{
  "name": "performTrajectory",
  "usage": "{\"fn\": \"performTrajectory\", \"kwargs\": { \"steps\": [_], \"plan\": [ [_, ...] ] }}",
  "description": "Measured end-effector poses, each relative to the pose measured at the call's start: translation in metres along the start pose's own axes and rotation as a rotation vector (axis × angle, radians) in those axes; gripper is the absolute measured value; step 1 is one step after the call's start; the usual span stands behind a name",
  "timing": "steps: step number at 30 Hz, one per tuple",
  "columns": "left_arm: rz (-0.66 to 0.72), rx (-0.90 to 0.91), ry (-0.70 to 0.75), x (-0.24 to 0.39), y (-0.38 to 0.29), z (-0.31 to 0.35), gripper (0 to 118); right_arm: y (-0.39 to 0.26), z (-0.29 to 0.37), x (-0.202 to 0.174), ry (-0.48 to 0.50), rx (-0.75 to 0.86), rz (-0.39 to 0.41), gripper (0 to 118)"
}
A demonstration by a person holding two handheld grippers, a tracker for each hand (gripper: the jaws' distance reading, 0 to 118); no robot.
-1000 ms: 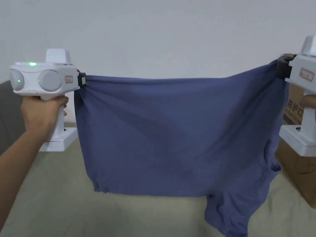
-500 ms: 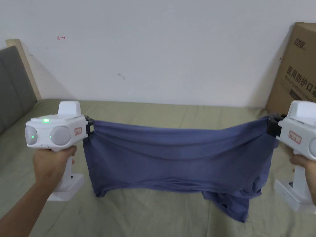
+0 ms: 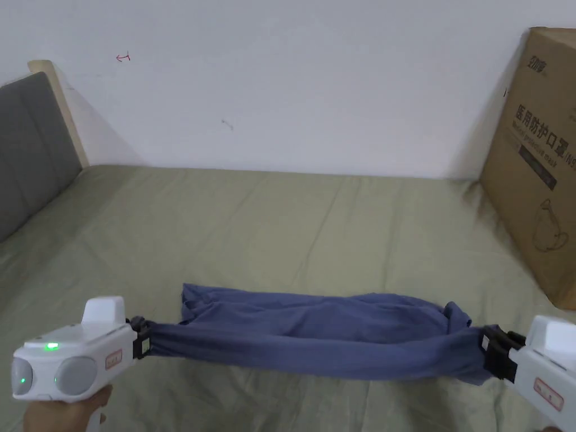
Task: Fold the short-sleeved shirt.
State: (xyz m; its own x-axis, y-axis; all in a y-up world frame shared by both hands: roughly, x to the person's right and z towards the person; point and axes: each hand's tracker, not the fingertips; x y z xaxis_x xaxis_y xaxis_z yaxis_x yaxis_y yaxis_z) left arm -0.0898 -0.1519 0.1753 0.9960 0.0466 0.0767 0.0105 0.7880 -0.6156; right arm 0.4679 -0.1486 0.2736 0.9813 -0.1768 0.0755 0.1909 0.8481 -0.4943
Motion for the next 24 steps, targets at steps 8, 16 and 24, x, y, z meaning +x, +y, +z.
{"fn": "performTrajectory", "kwargs": {
  "steps": [8,16,24],
  "plan": [
    [0.011,-0.070,0.002,-0.005,-0.087,0.054,3,-0.072,0.075,0.003,0.005,-0.059,-0.048,2],
    [0.023,-0.099,0.007,-0.014,-0.143,0.099,3,-0.118,0.129,0.015,0.006,-0.098,-0.104,2],
    [-0.001,-0.147,0.027,-0.016,-0.170,0.103,3,-0.154,0.139,0.013,-0.031,-0.172,-0.118,2]
  ]
}}
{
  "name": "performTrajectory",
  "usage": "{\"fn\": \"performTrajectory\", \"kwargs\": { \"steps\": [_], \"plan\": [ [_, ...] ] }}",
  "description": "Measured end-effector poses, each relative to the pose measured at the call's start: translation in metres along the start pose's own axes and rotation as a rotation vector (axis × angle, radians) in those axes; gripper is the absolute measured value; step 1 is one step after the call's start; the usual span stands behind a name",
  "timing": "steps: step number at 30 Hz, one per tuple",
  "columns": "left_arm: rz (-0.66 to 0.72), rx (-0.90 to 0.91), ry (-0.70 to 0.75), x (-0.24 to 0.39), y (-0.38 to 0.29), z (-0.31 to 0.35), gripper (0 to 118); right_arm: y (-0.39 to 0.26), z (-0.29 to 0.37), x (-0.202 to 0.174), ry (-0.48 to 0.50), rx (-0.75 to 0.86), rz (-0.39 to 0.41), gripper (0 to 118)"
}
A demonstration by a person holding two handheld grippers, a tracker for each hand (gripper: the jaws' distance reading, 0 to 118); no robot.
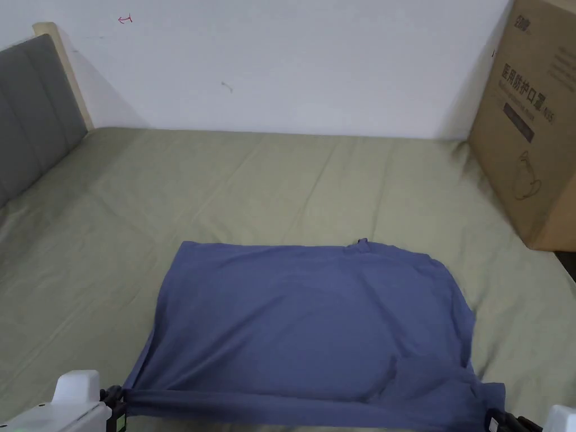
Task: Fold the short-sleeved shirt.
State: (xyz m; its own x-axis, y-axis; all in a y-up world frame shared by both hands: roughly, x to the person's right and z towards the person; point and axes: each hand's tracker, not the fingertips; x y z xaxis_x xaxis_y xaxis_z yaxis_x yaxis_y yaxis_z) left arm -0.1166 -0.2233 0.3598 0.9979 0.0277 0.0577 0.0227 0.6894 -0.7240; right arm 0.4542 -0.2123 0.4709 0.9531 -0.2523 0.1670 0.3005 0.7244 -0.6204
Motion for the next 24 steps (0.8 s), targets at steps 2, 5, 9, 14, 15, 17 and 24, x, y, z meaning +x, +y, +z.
{"fn": "performTrajectory", "kwargs": {
  "steps": [2,5,9,14,15,17,24],
  "plan": [
    [-0.006,-0.026,0.010,0.001,-0.005,-0.008,3,-0.008,-0.011,0.001,-0.031,-0.055,-0.021,2],
    [-0.014,-0.094,0.029,0.003,-0.014,-0.025,3,-0.019,-0.035,-0.003,-0.106,-0.171,-0.004,2],
    [-0.009,-0.158,0.034,0.007,-0.020,-0.037,7,-0.033,-0.056,-0.005,-0.163,-0.249,0.008,3],
    [0.067,-0.175,0.034,0.005,-0.007,-0.026,29,-0.026,-0.051,-0.014,-0.191,-0.254,0.024,16],
    [0.082,-0.168,0.033,0.005,-0.003,-0.021,49,-0.020,-0.045,-0.017,-0.201,-0.241,0.039,40],
    [0.091,-0.087,0.009,0.008,0.007,-0.004,79,-0.006,-0.033,-0.024,-0.203,-0.170,0.067,75],
    [-0.003,0.219,-0.051,0.041,0.062,0.063,93,0.070,0.029,-0.067,-0.139,0.149,0.174,80]
  ]
}}
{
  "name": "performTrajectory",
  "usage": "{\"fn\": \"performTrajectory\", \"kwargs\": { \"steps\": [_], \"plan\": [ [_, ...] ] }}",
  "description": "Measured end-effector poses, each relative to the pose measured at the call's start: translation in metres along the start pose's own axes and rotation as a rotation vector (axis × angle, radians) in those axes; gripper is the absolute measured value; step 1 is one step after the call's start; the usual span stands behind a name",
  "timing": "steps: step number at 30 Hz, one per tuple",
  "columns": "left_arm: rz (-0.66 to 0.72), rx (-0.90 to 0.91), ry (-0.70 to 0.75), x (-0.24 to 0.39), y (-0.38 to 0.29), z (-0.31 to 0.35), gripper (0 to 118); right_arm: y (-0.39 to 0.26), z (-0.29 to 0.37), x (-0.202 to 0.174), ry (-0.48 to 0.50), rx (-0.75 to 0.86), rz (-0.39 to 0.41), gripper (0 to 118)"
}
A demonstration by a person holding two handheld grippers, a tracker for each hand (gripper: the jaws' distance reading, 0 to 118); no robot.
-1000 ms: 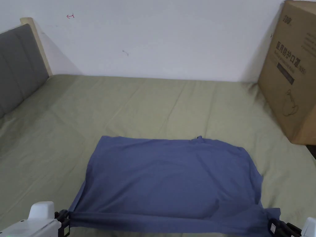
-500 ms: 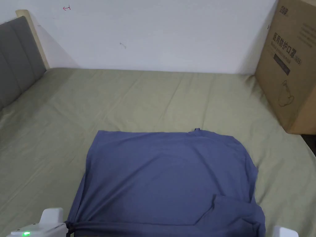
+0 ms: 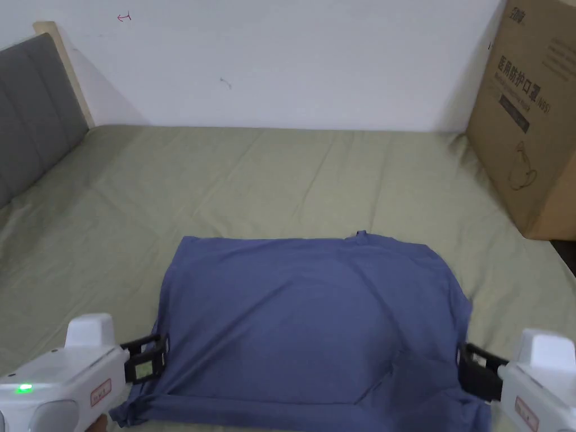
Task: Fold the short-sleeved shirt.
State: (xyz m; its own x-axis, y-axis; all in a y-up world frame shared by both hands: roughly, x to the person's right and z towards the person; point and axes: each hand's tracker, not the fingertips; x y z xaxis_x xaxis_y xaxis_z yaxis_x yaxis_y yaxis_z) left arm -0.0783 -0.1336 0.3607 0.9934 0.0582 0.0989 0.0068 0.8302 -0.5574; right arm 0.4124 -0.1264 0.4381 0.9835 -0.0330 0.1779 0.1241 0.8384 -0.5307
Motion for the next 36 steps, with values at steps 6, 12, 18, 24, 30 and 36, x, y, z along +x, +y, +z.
{"fn": "performTrajectory", "kwargs": {
  "steps": [6,12,18,24,30,36],
  "plan": [
    [-0.031,0.158,0.008,0.028,0.035,0.018,93,0.041,0.031,-0.022,-0.011,0.202,0.055,80],
    [-0.074,0.260,0.036,0.047,0.032,0.019,30,0.041,0.038,-0.042,-0.066,0.271,0.116,42],
    [-0.076,0.270,0.011,0.048,0.022,0.019,0,0.036,0.042,-0.049,-0.056,0.276,0.137,0],
    [-0.033,0.070,0.001,0.021,0.006,0.003,0,0.035,0.038,-0.047,-0.038,0.255,0.115,0],
    [-0.004,-0.158,0.011,-0.016,-0.027,-0.022,1,0.033,0.033,-0.045,-0.036,0.228,0.113,0],
    [0.081,-0.369,0.048,-0.037,-0.060,-0.052,100,0.029,0.024,-0.044,-0.029,0.197,0.115,0]
  ]
}}
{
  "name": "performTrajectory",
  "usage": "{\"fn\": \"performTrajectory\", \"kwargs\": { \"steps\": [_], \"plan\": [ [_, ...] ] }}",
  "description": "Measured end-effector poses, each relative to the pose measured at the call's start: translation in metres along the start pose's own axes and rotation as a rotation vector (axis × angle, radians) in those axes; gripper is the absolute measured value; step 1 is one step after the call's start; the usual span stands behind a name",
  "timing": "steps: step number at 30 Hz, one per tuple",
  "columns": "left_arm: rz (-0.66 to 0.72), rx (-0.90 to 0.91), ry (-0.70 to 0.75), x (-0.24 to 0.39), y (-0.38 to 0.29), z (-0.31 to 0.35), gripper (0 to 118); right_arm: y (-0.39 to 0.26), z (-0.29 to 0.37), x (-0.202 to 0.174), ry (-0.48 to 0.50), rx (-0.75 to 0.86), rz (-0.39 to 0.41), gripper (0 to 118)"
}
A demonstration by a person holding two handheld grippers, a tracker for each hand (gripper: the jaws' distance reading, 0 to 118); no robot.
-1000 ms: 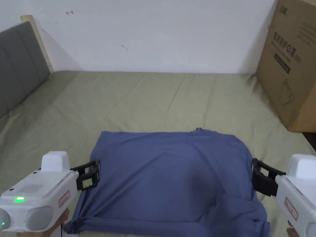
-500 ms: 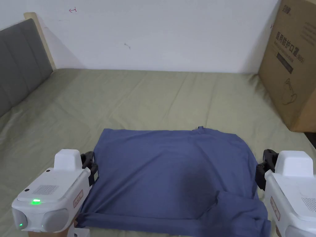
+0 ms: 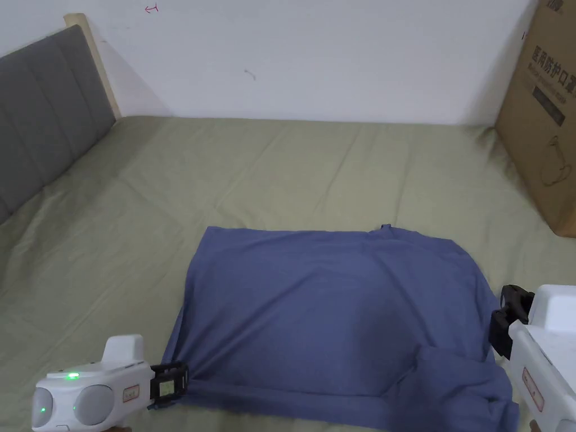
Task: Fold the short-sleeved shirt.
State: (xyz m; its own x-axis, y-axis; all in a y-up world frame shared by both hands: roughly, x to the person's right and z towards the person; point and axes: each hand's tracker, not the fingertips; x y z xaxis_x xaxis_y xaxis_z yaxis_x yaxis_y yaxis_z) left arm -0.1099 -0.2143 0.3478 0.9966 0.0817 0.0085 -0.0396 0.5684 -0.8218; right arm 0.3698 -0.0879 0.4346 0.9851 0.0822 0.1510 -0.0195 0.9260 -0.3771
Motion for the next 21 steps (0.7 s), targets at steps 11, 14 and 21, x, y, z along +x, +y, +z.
{"fn": "performTrajectory", "kwargs": {
  "steps": [11,14,21],
  "plan": [
    [0.009,-0.054,-0.075,-0.007,-0.014,-0.045,12,-0.014,-0.006,0.010,-0.016,-0.057,-0.009,0],
    [-0.074,-0.002,-0.009,0.008,-0.017,-0.034,8,-0.026,-0.012,0.018,-0.031,-0.118,-0.029,0],
    [-0.115,0.051,-0.009,0.015,-0.011,-0.011,7,-0.099,-0.043,0.040,-0.043,-0.415,-0.097,82]
  ]
}}
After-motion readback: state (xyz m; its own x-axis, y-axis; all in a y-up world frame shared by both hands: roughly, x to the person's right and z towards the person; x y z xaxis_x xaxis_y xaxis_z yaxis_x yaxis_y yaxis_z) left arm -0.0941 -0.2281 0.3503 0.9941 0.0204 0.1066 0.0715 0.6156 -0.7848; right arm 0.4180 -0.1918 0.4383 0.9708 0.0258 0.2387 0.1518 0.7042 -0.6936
